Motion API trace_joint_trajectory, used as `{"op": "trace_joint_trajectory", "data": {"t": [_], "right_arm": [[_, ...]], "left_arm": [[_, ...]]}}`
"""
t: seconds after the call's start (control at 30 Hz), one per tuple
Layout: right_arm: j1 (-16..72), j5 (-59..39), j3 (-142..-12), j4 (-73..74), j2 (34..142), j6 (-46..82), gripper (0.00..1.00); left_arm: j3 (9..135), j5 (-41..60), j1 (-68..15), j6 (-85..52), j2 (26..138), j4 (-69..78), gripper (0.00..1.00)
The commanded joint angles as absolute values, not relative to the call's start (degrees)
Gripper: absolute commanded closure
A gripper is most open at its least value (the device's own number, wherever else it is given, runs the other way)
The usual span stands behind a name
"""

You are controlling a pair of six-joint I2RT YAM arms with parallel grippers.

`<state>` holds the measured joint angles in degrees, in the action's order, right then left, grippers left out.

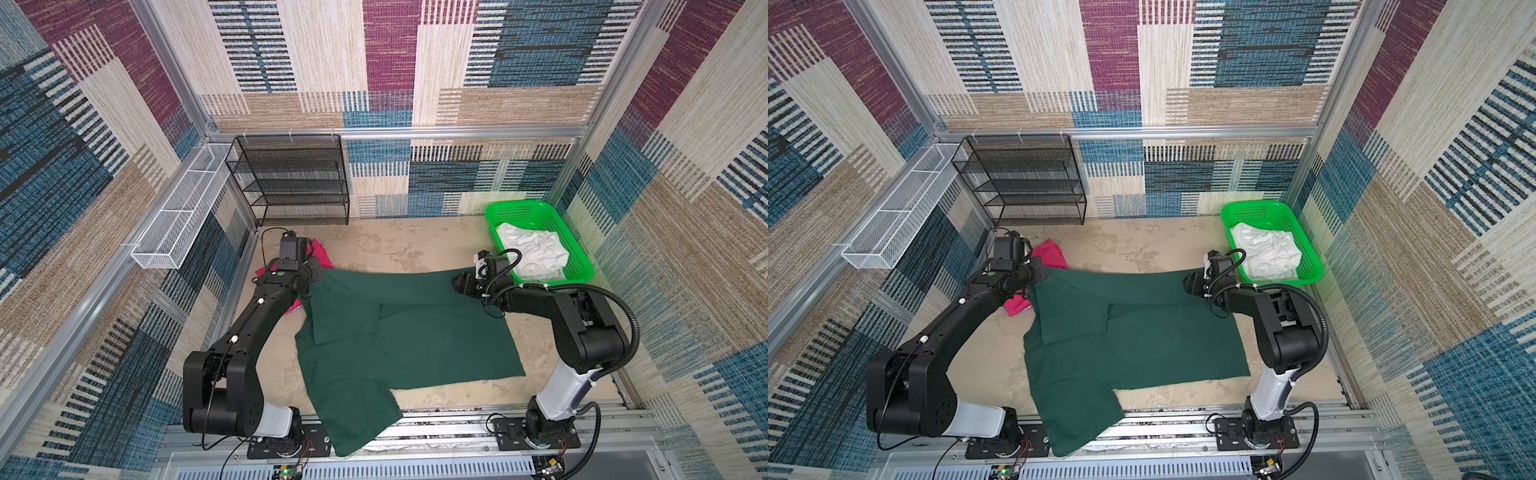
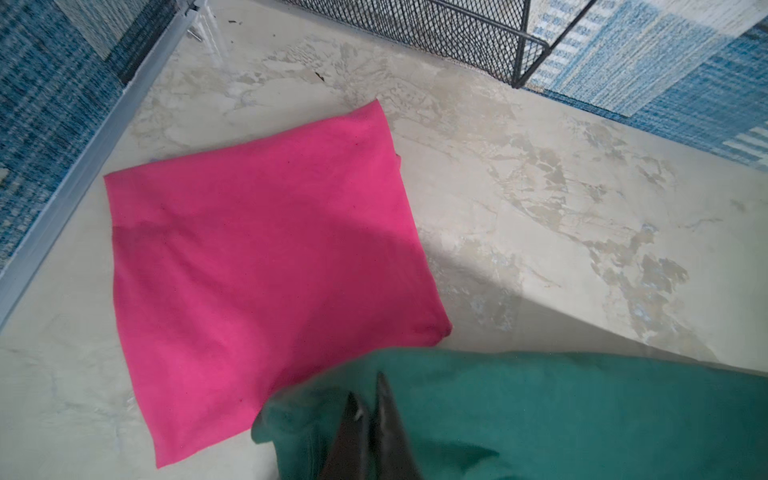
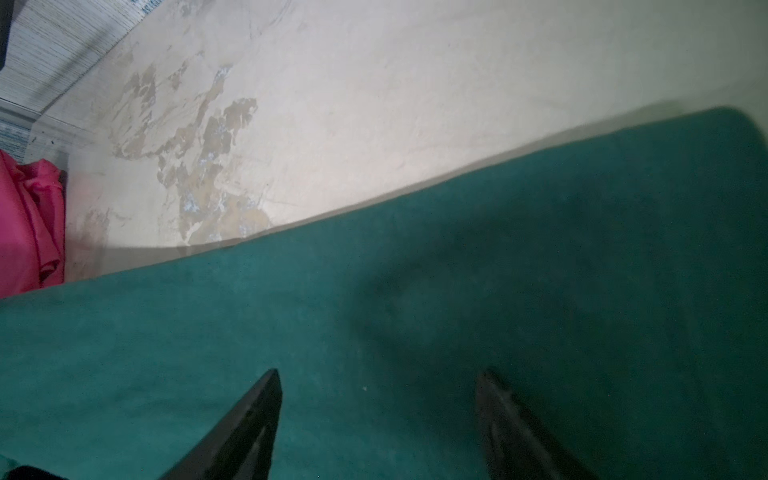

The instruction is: Fold and stack the t-shirts

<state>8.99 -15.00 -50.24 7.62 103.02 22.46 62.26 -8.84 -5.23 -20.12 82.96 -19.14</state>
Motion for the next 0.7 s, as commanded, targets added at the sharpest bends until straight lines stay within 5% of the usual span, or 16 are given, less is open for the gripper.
{"op": "trace_joint_trajectory", "data": {"t": [0.0, 0.4, 0.47, 0.6, 0.67], "right_arm": [[8.7, -14.4, -51.9, 2.3, 105.6, 23.8, 0.25], [8.1, -16.3, -67.5, -0.3, 117.0, 22.8, 0.25], [8.1, -16.7, -68.4, 0.2, 116.5, 22.4, 0.25], [8.1, -15.1, -68.3, -0.6, 113.1, 20.4, 0.25], [8.1, -13.2, -68.4, -2.3, 111.3, 19.3, 0.24]], "left_arm": [[62.1, -11.9, -4.8, -18.6, 84.0, -16.0, 1.0], [76.6, -12.2, -1.6, -18.2, 100.0, -17.1, 1.0], [79.4, -11.3, -0.7, -18.1, 102.8, -18.7, 0.9], [81.1, -12.3, 0.2, -20.2, 103.3, -23.3, 0.55], [78.6, -13.2, 0.3, -21.5, 100.9, -23.5, 0.47]]}}
